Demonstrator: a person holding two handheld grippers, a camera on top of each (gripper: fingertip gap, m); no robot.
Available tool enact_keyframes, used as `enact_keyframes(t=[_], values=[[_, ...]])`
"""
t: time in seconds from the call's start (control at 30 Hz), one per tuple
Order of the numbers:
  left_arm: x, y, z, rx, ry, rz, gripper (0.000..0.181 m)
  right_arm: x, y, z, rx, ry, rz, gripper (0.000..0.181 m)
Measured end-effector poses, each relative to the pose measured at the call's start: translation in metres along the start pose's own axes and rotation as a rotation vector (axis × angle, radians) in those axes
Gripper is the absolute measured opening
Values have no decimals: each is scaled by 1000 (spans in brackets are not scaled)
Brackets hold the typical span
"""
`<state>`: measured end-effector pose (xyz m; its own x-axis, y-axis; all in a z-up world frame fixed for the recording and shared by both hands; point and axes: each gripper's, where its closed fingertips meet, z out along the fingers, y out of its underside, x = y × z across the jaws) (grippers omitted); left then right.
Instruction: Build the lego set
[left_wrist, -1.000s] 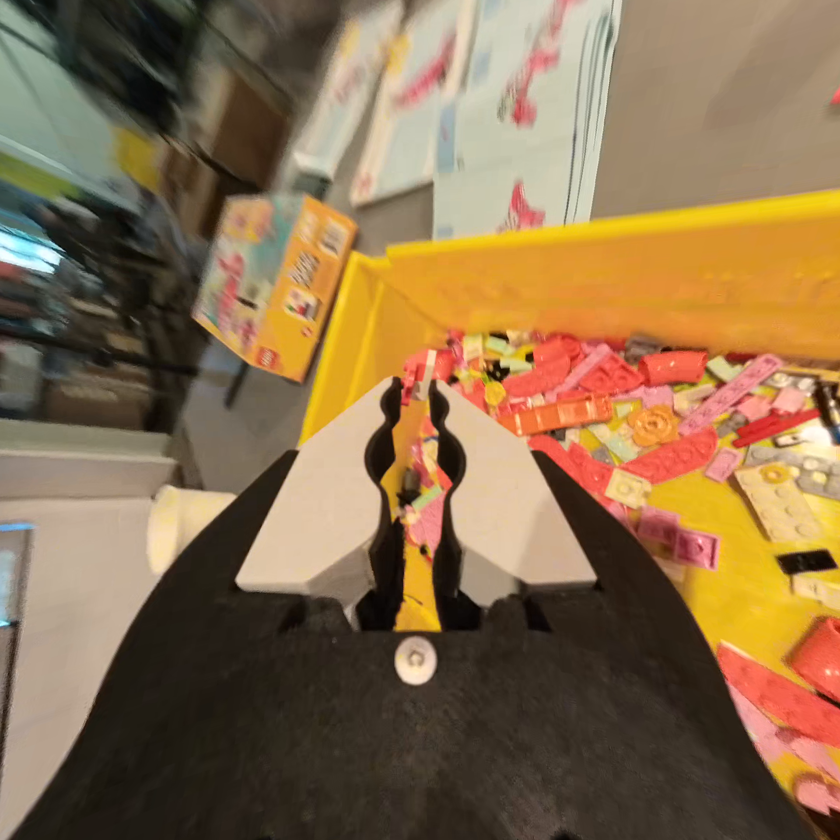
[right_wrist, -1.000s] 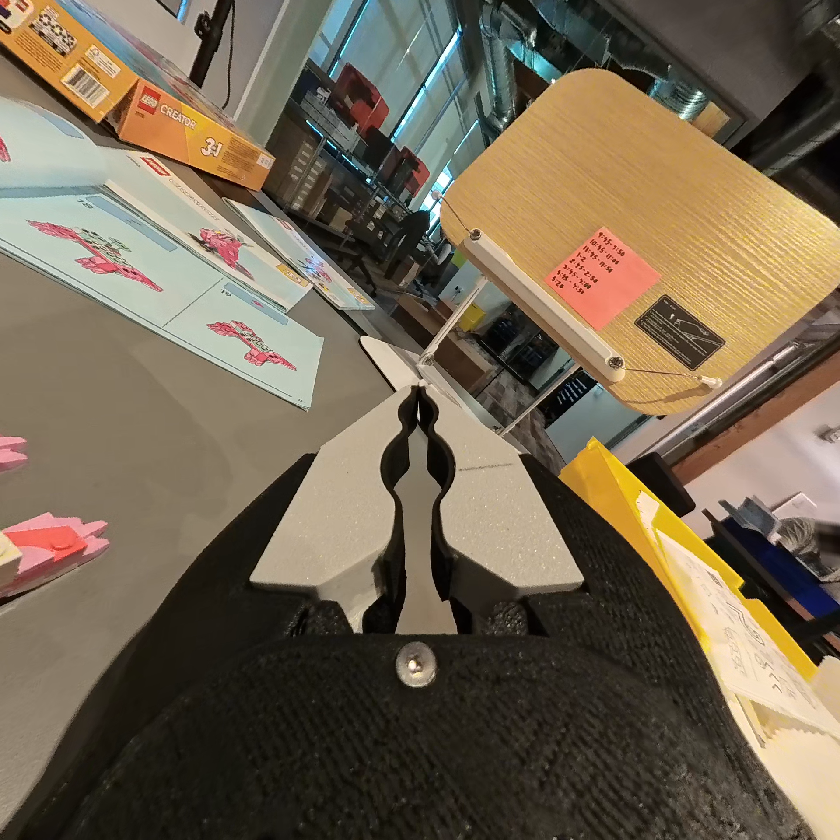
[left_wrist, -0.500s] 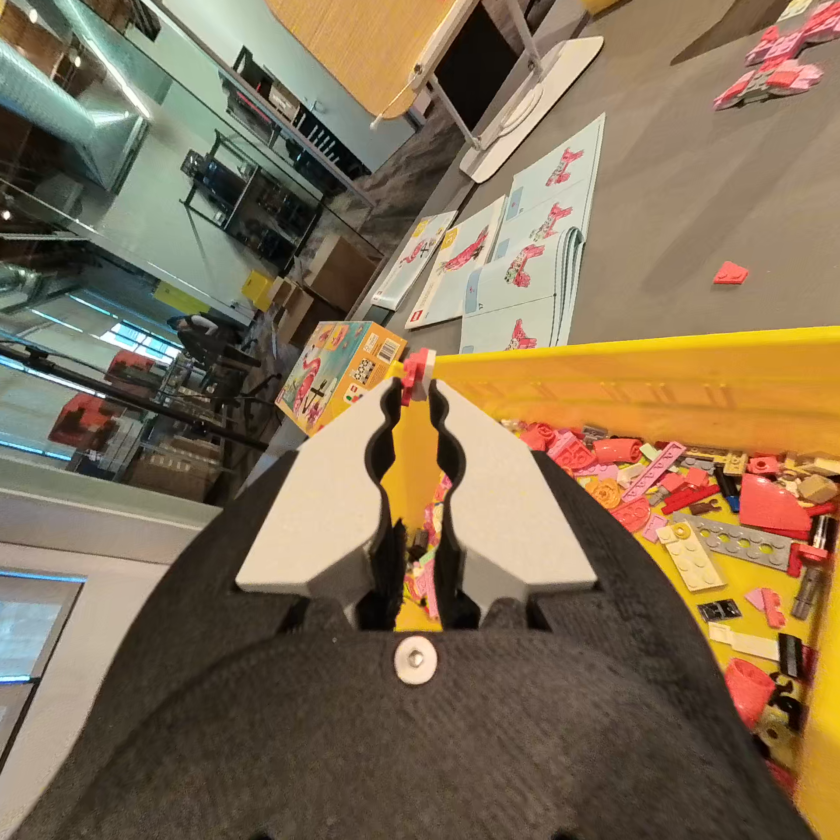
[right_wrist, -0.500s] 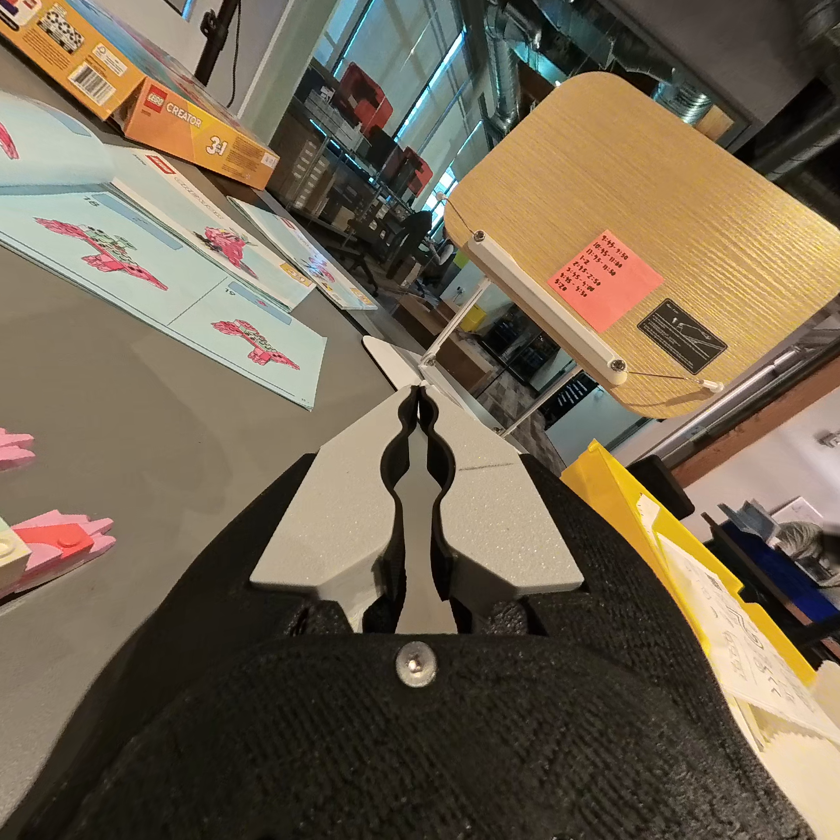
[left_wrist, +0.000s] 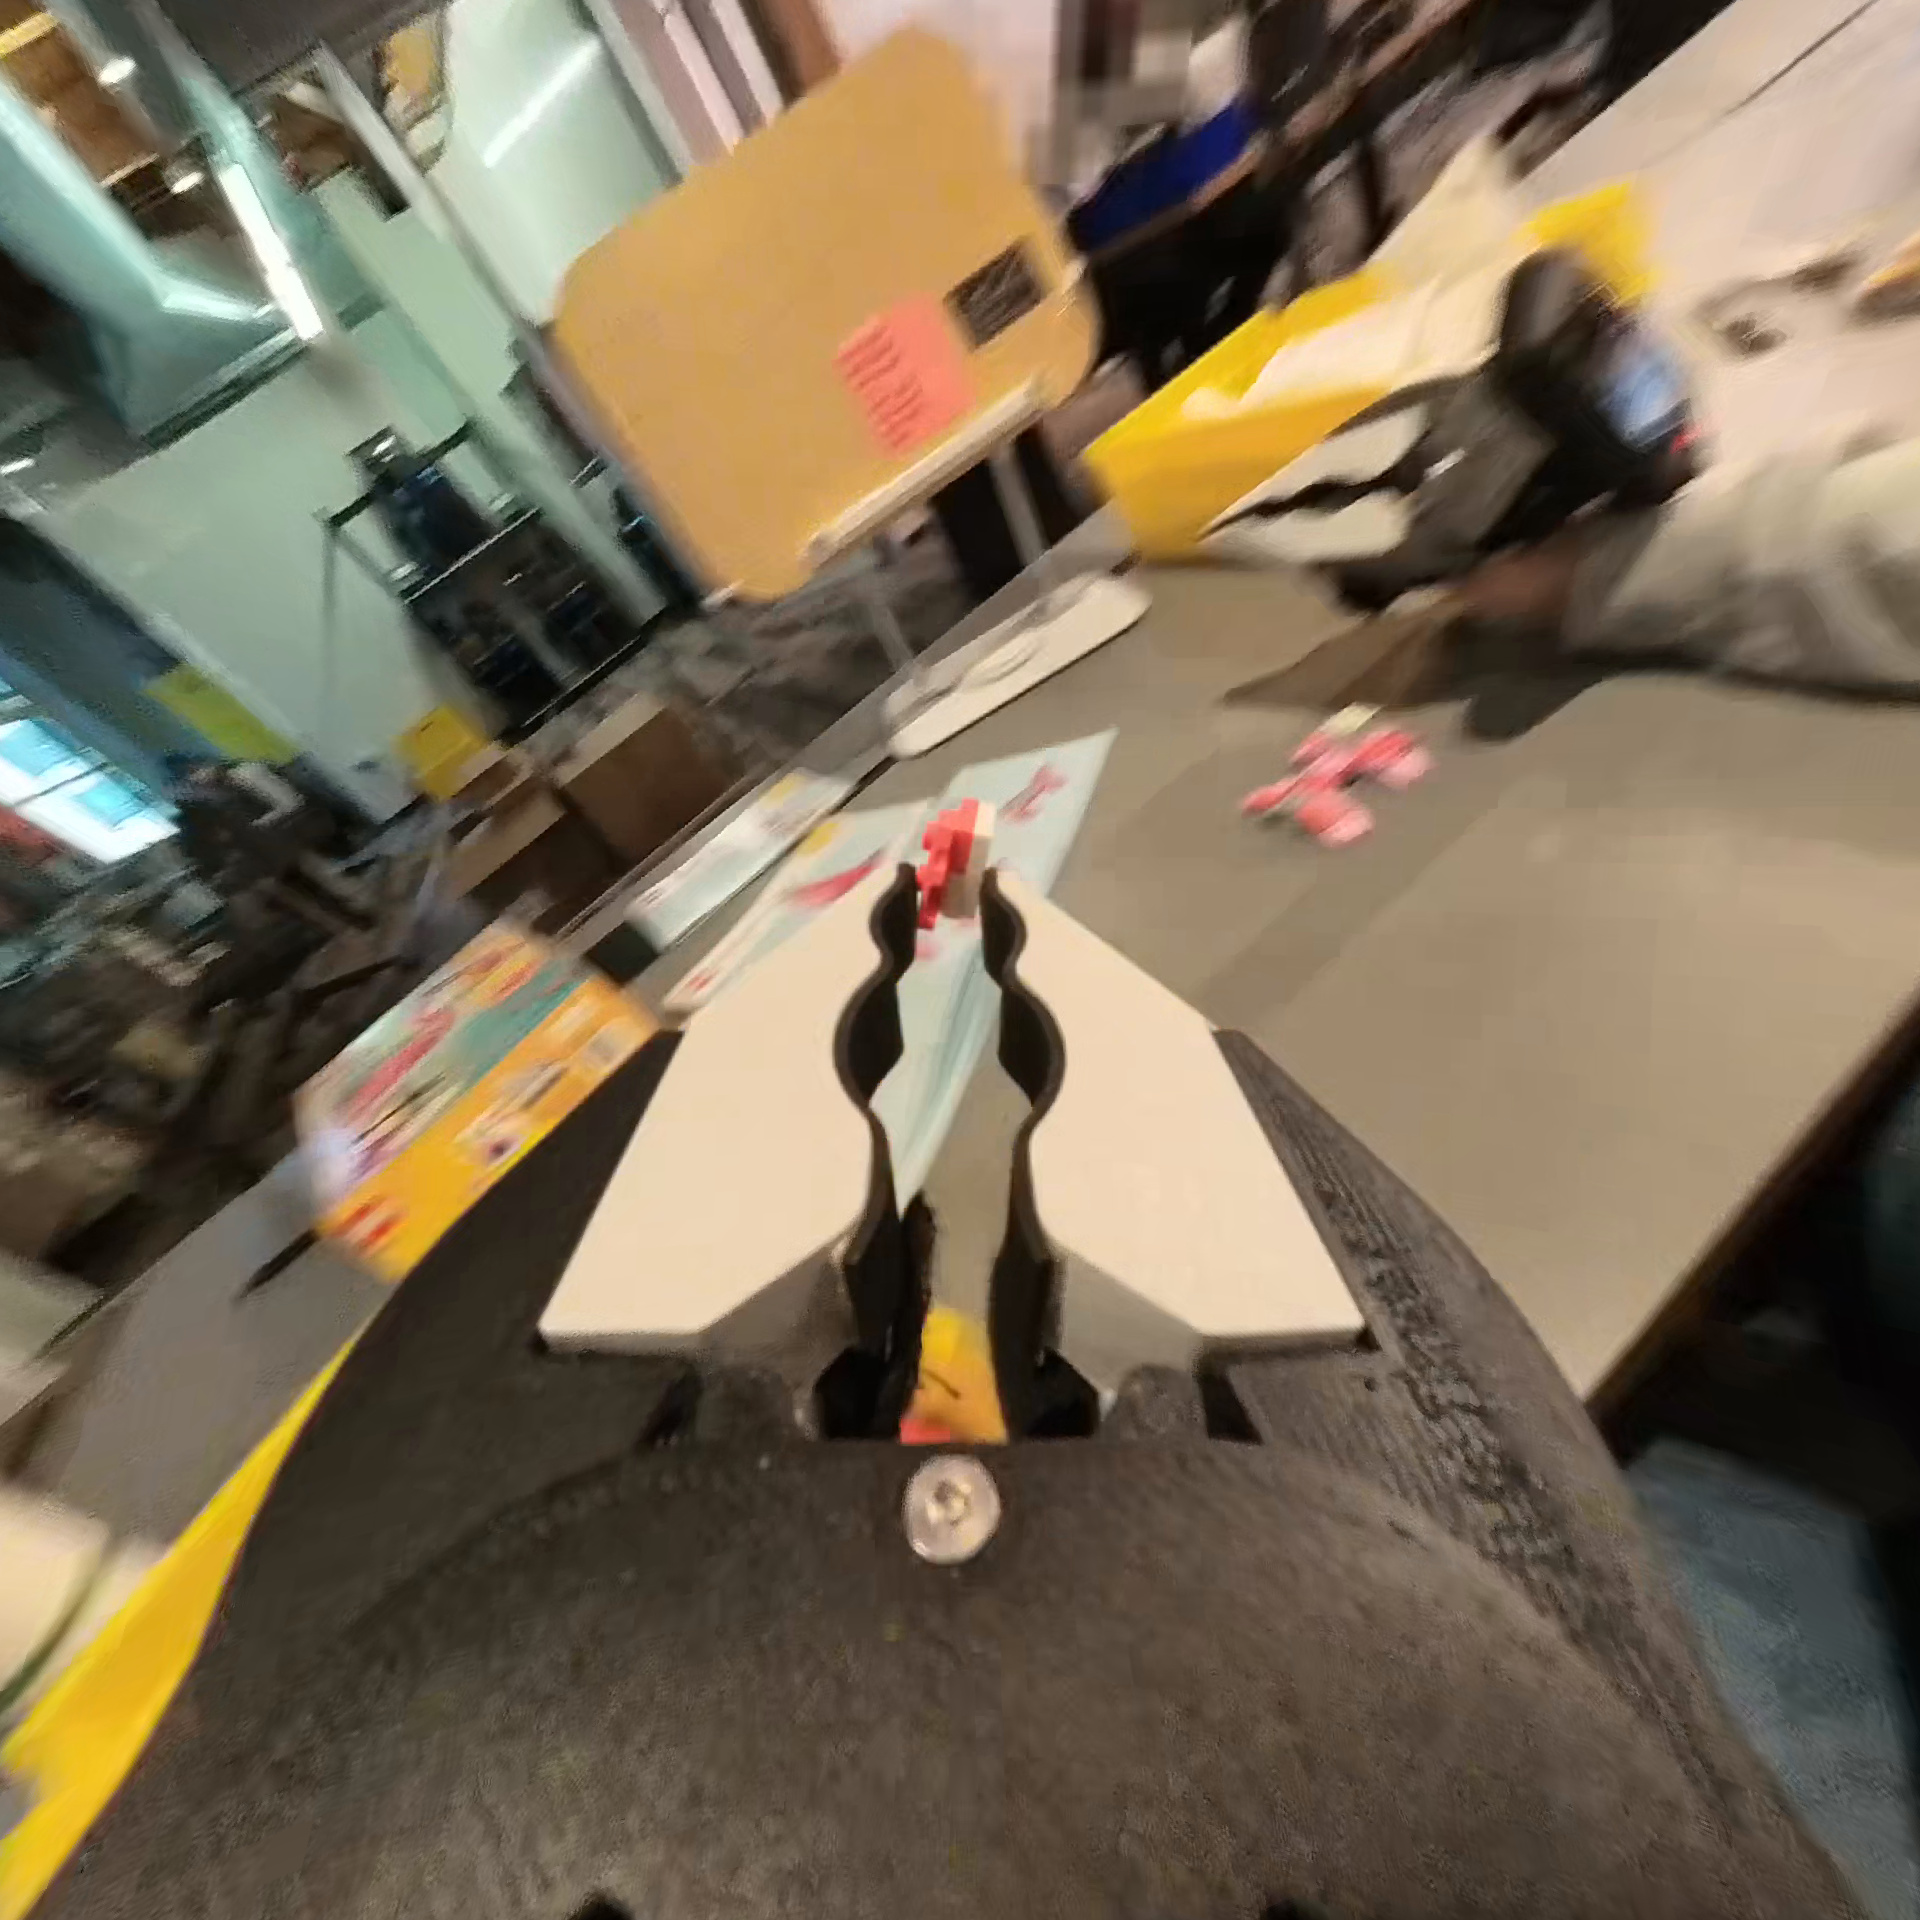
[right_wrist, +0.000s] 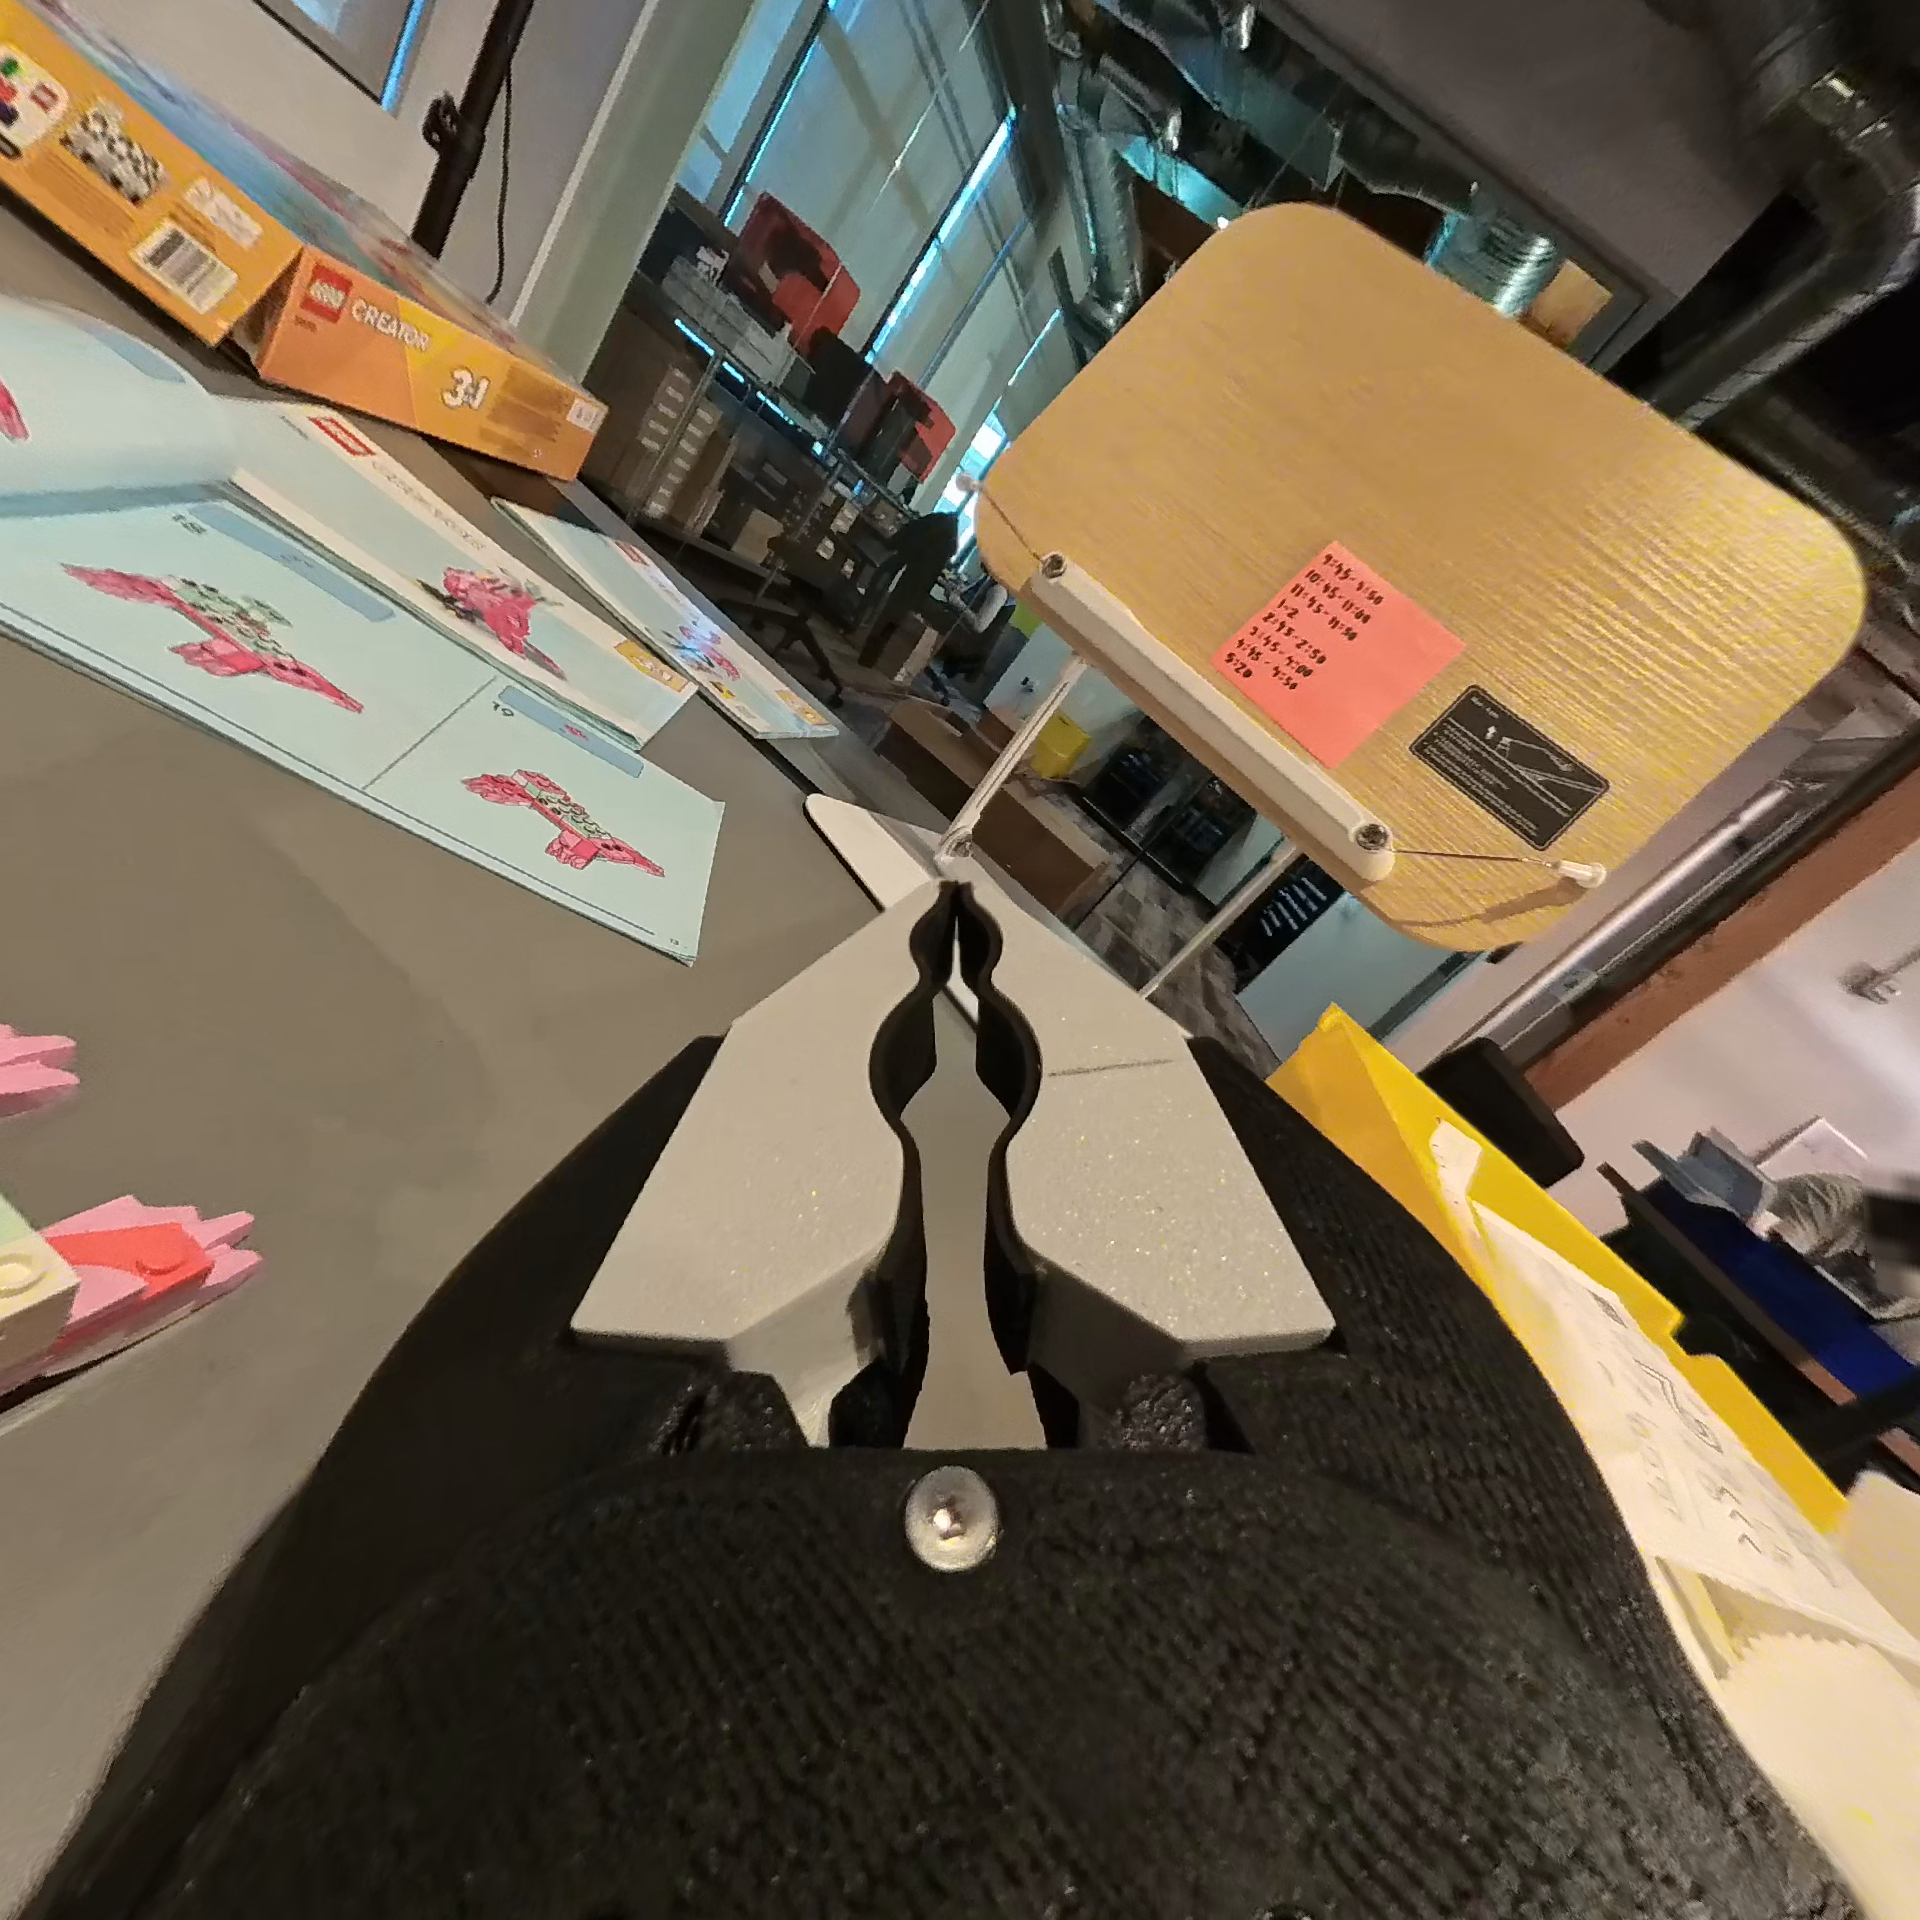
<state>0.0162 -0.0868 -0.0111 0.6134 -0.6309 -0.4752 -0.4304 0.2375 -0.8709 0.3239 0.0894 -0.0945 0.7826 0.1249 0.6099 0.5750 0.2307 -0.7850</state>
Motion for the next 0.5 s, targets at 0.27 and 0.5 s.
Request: enact_keyframes(t=[0.27,0.5], values=[[104,-15,91,106,148,132,12,6,-12,-9,61,-3,37,0],[85,26,142,92,-9,201,12,-54,-96,-37,263,-506,404,2]])
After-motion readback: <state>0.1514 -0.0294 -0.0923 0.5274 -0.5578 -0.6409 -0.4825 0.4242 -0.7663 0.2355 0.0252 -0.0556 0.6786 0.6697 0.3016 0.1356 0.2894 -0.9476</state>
